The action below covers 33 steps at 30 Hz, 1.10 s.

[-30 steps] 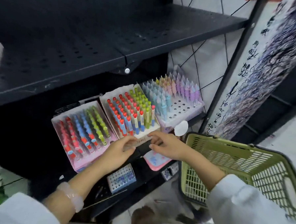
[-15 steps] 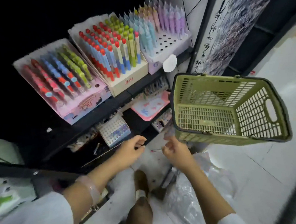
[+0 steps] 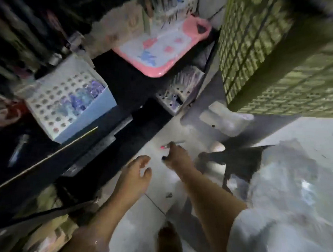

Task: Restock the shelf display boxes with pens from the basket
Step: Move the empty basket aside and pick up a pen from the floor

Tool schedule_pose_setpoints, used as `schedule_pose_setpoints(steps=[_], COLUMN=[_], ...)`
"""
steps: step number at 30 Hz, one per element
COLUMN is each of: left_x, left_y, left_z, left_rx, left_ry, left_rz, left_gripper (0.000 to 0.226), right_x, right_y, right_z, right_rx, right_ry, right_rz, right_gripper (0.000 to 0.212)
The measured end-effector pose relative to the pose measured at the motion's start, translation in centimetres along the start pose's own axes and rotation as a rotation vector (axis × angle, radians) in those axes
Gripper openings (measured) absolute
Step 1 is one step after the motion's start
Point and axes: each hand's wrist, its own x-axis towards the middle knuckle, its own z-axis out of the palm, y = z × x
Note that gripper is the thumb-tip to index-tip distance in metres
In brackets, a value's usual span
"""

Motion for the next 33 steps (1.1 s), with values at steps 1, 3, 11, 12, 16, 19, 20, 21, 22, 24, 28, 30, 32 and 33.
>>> schedule_pose_setpoints(steps=[1,3,11,12,16,19,20,21,22,24,28,30,32,33], left_x=[1.2,3.5,9.9,9.8,8.9,7.9,7.6,7.3,6.7,5.1,0.9,-1.5,-4.5,-5.9], left_y=[-1.9,-5.2,-14.2,-15.3,-18.1,-17.7,-17.3,-16.6,-15.5,-12.7,-5.0,0.1,5.9,8.8], left_z=[1.0,2.5,5.4,5.6,5.4,4.3,4.0,3.6,3.1,1.9,-0.7,-2.1,-3.6,-4.5], left_rx=[0.02,0.036,0.073,0.068,0.023,0.03,0.023,0.013,0.002,-0.024,-0.049,-0.077,-0.097,-0.086], left_ry=[-0.008,-0.025,-0.041,-0.034,-0.025,-0.022,-0.014,-0.001,0.024,0.062,0.133,0.139,0.127,0.141], left_rz=[0.003,-0.005,0.124,0.13,0.094,0.043,0.012,-0.015,-0.03,-0.055,-0.112,-0.107,-0.055,-0.01], left_gripper=[0.031,0.032,0.035,0.035,0.032,0.032,0.031,0.031,0.031,0.032,0.038,0.042,0.045,0.043], right_x=[2.5,6.9,20.6,21.7,21.1,17.9,16.9,15.8,14.8,12.0,3.8,-1.6,-7.2,-9.6], right_y=[0.4,1.4,7.6,8.5,10.6,9.0,8.1,6.7,5.1,1.1,-5.0,-6.5,-7.4,-7.9], right_z=[1.6,4.2,12.2,13.5,17.8,19.2,19.4,19.3,18.5,15.3,5.5,-1.0,-7.5,-10.6], right_rx=[-0.054,-0.185,-0.594,-0.579,-0.614,-0.709,-0.601,-0.444,-0.287,0.028,0.52,0.776,0.922,0.945], right_ry=[0.009,0.035,0.072,0.079,0.137,0.129,0.041,-0.017,-0.054,-0.067,-0.196,-0.265,-0.318,-0.345], right_rz=[0.0,-0.015,-0.139,-0.134,-0.127,-0.173,-0.2,-0.197,-0.187,-0.142,-0.215,-0.243,-0.325,-0.367], right_gripper=[0.04,0.04,0.04,0.037,0.034,0.034,0.031,0.029,0.029,0.029,0.018,0.017,0.019,0.019])
